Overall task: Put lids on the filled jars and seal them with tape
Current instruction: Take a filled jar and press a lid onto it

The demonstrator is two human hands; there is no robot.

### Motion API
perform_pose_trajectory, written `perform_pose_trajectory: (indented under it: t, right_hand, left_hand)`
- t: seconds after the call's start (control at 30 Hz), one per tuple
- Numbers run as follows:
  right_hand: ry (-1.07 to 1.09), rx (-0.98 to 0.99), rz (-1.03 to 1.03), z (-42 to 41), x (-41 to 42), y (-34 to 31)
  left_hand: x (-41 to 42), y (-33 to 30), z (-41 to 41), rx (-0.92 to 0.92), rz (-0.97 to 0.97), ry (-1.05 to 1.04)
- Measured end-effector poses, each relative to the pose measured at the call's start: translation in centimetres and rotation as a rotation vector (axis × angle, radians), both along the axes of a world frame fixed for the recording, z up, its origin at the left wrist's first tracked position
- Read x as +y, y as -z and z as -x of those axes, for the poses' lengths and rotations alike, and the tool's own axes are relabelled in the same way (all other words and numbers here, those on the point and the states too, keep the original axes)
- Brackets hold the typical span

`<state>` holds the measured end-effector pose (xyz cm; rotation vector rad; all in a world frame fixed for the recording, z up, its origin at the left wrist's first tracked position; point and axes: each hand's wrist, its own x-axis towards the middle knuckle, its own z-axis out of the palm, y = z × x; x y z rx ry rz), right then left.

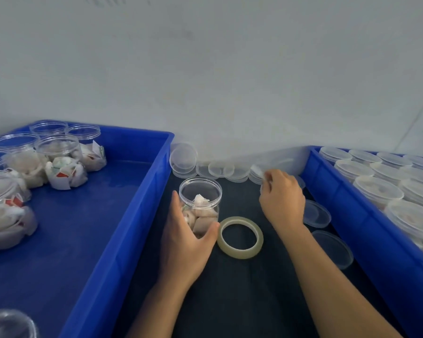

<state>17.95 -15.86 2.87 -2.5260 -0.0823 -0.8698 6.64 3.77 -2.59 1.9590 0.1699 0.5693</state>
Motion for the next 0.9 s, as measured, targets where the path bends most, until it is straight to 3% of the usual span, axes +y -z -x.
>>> perform_pose_trajectory:
  t: [0.13, 0.3, 0.47, 0.9]
  right_hand:
    - [-0.162, -0.064, -0.413, 2.8, 1.4, -3.2]
    - [-0.471, 0.186, -0.752, 4.4, 3.1, -6.4]
    - [-0.524, 0.462, -0.626, 4.0, 4.5, -6.2]
    - [-0.490, 0.327, -0.324, 3.3, 5.5, -5.1]
  left_hand:
    - [-0.4, -0.2, 0.3, -0.058, 0.077, -0.033]
    - [-0.6, -0.6, 0.5, -0.092, 0.089, -0.047]
    - [-0.6, -0.8, 0.6, -0.117, 0.082, -0.061]
    - [-1.2, -0.7, 0.7, -0.180, 0.135, -0.038]
